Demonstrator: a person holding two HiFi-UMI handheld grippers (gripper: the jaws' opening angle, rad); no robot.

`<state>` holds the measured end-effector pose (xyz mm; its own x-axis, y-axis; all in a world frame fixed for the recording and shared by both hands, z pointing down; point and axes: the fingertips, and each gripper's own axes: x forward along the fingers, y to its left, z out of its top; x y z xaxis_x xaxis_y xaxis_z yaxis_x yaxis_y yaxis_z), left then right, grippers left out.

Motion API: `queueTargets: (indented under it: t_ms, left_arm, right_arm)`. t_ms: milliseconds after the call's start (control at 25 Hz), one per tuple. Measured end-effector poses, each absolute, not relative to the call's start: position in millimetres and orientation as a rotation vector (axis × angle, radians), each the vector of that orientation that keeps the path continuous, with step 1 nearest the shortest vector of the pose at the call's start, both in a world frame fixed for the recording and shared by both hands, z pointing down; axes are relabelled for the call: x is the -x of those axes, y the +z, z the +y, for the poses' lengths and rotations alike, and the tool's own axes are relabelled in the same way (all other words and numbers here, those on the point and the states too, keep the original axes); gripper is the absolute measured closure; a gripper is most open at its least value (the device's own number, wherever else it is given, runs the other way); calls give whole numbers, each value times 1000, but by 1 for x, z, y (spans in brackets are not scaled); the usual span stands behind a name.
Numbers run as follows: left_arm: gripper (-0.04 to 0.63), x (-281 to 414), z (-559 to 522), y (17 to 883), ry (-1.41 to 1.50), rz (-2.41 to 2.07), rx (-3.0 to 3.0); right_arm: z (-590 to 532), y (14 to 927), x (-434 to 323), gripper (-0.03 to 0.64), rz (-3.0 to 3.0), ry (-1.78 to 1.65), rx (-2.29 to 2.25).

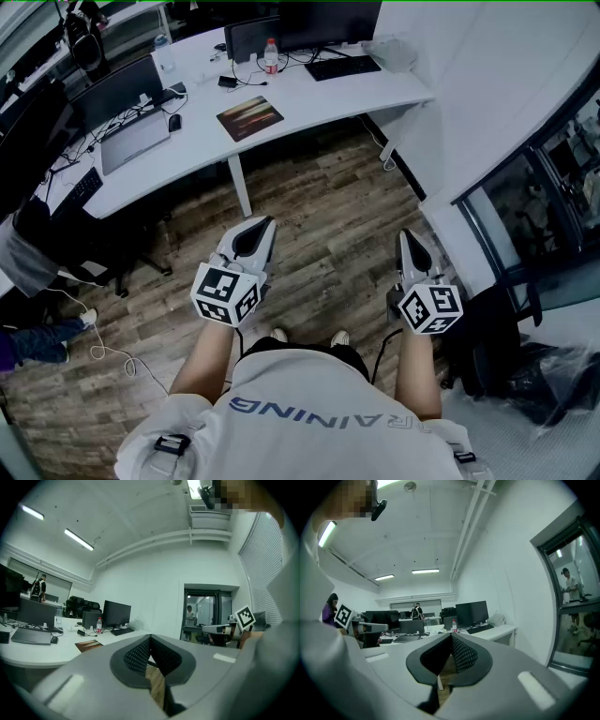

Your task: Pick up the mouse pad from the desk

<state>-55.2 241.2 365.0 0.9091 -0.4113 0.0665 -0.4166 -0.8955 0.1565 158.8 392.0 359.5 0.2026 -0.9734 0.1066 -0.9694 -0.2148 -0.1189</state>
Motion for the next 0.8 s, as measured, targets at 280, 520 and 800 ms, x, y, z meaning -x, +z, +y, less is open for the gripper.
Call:
queueTargets:
  t_ms: [280,520,800]
  left_arm:
    - [594,69,244,373,70,-627,-2883]
    - [595,79,241,372,60,-645,-2875]
    - [595,92,231,370,42,-667,-2866]
  right_arm:
    - [389,363,-149,604,1972,-255,2413]
    - [378,364,-136,604,2009,-252,2389]
    - [361,351,-121,603,2031,-190,2317]
